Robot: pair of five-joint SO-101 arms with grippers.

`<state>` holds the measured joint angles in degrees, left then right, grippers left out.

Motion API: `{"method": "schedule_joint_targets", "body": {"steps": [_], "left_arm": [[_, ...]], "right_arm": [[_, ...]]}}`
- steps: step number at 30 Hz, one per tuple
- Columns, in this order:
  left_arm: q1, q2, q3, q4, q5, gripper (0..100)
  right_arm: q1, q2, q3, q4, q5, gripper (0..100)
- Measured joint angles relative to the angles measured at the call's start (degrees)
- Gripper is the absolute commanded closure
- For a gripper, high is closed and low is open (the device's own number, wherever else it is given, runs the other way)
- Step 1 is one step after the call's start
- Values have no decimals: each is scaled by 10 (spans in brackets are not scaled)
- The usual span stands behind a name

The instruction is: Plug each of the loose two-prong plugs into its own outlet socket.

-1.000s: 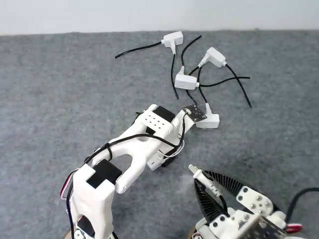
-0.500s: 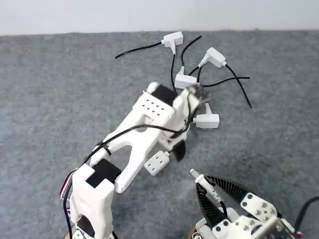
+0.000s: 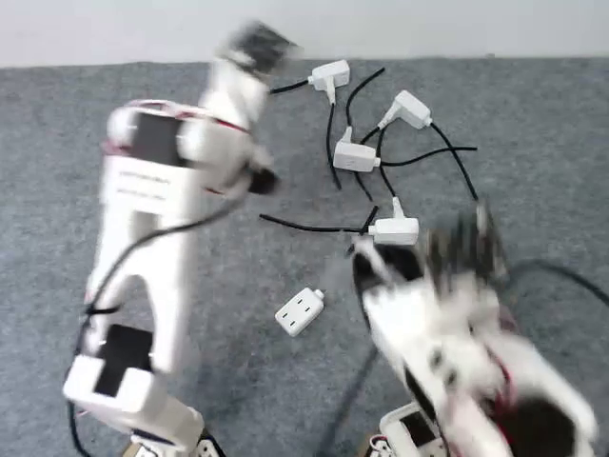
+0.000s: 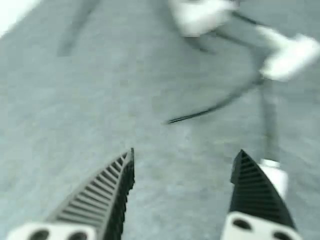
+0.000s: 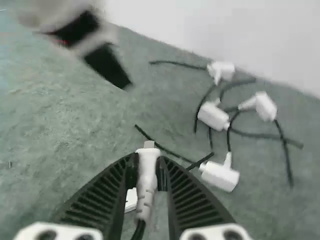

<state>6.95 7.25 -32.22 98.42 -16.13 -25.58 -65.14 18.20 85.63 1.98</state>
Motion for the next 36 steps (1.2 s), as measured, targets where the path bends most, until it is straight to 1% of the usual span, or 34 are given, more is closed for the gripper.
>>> {"method": "schedule_joint_targets", "body": {"steps": [3, 5, 7, 10, 12, 13, 16, 20, 22, 24, 26, 29, 33, 36], "left_arm": [[-93, -8, 1, 0, -2, 710], [-142, -11, 18, 0, -2, 714], [-178, -12, 44, 0, -2, 746], [-224, -12, 86, 0, -2, 825], [-258, -12, 113, 0, -2, 857], [-273, -12, 123, 0, -2, 862], [-309, -12, 148, 0, 1, 862], [-330, -12, 185, 0, 1, 862], [-338, -12, 209, 0, 6, 862], [-345, -12, 240, -7, 21, 862], [-345, -12, 265, -31, 40, 862], [-343, -12, 292, -65, 66, 862], [-345, -12, 330, -106, 111, 862], [-345, -12, 362, -142, 146, 862]], "right_arm": [[5, 107, -19, -19, -64, 991], [5, 173, -30, -21, -112, 991], [11, 217, -36, -22, -143, 991], [11, 247, -36, -19, -154, 991], [11, 247, -31, -18, -158, 991], [11, 246, -22, -25, -160, 991], [14, 247, 34, -88, -178, 991], [14, 247, 136, -200, -277, 991], [12, 247, 183, -250, -296, 991], [-2, 247, 215, -280, -297, 991], [-23, 247, 238, -295, -297, 991], [-47, 247, 255, -300, -280, 991], [-69, 247, 275, -300, -240, 991], [-106, 247, 280, -291, -228, 991]]}}
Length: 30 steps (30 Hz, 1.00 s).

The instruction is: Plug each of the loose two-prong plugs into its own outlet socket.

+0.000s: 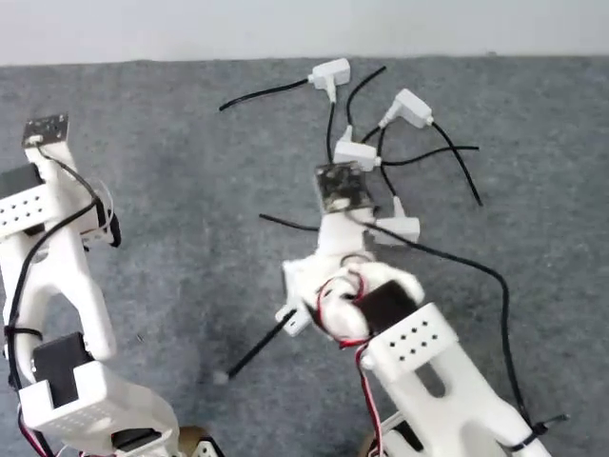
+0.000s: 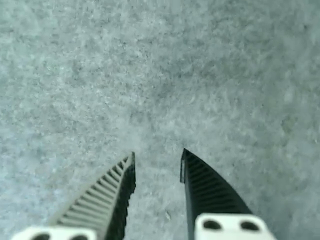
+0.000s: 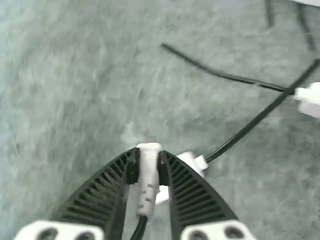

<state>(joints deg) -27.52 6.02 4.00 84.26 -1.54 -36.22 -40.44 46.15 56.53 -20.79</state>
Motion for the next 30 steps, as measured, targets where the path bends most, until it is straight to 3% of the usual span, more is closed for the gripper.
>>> {"method": "schedule_joint_targets", "body": {"steps": [5, 10, 13, 22, 30], "left_arm": [[0, 0, 37, -35, 20, 862], [0, 0, 76, -66, 23, 862], [0, 0, 89, -81, 23, 862], [0, 0, 90, -84, 23, 862], [0, 0, 90, -84, 23, 862]], "right_arm": [[-46, 0, 0, 25, -72, 991], [-45, 0, 0, 25, -84, 991], [-43, 0, 0, 25, -34, 991], [-40, 0, 4, 26, 222, 991], [-41, 0, 4, 26, 261, 991]]}}
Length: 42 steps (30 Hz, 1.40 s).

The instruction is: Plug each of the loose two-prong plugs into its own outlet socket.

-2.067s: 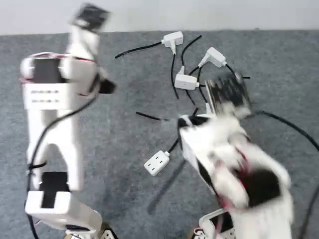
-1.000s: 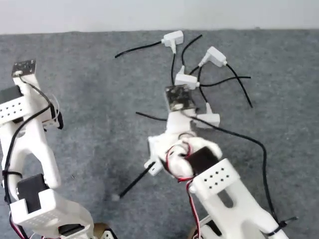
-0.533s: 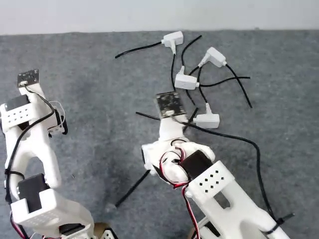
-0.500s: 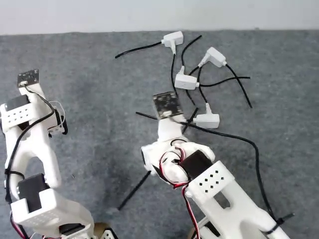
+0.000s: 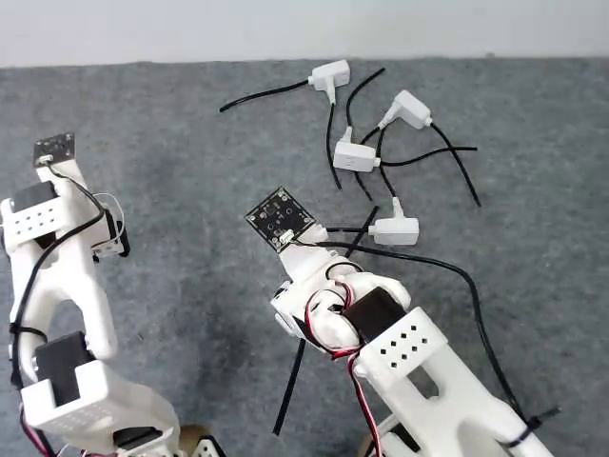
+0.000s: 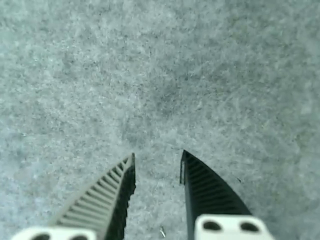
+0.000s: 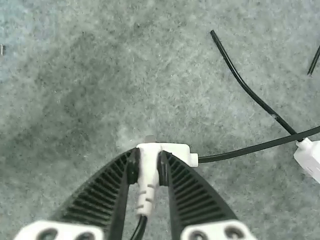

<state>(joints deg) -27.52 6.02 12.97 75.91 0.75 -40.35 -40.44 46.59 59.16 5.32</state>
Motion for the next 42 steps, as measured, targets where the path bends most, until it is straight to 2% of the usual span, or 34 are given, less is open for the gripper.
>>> {"method": "schedule_joint_targets", "body": {"steps": [6, 15, 23, 42], "left_arm": [[0, 0, 15, -9, 0, 862], [0, 0, 21, -20, 0, 862], [0, 0, 22, -21, 0, 862], [0, 0, 22, -21, 0, 862]], "right_arm": [[-7, 21, 0, 4, 2, 991], [-17, 201, -91, 91, 2, 991], [-18, 206, -106, 104, 2, 991], [-4, 206, -106, 60, 2, 991]]}}
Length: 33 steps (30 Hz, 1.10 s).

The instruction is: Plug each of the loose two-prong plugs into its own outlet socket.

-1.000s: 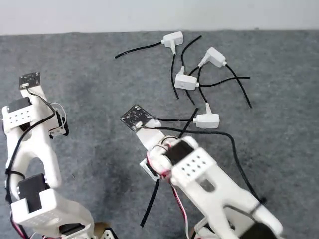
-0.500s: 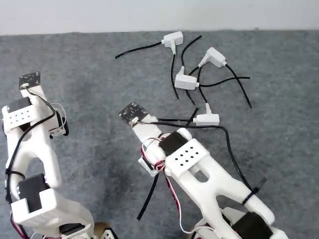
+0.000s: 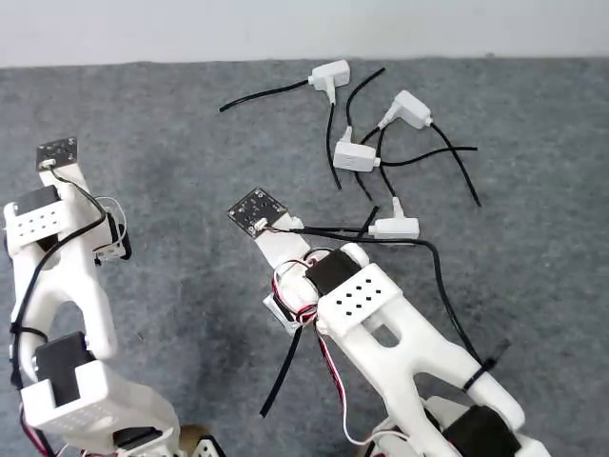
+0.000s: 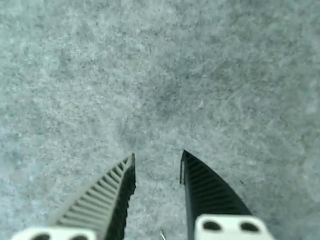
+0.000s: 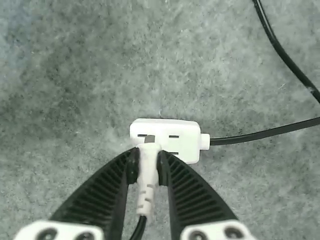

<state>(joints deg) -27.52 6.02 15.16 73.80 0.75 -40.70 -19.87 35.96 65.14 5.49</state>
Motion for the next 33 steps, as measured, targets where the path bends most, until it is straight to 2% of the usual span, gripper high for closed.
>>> {"method": "schedule_joint_targets", "body": {"steps": [9, 33], "left_arm": [[0, 0, 0, 0, 0, 862], [0, 0, 0, 0, 0, 862]], "right_arm": [[-28, 4, 11, -4, -7, 991], [-28, 84, 7, -21, -14, 991]]}}
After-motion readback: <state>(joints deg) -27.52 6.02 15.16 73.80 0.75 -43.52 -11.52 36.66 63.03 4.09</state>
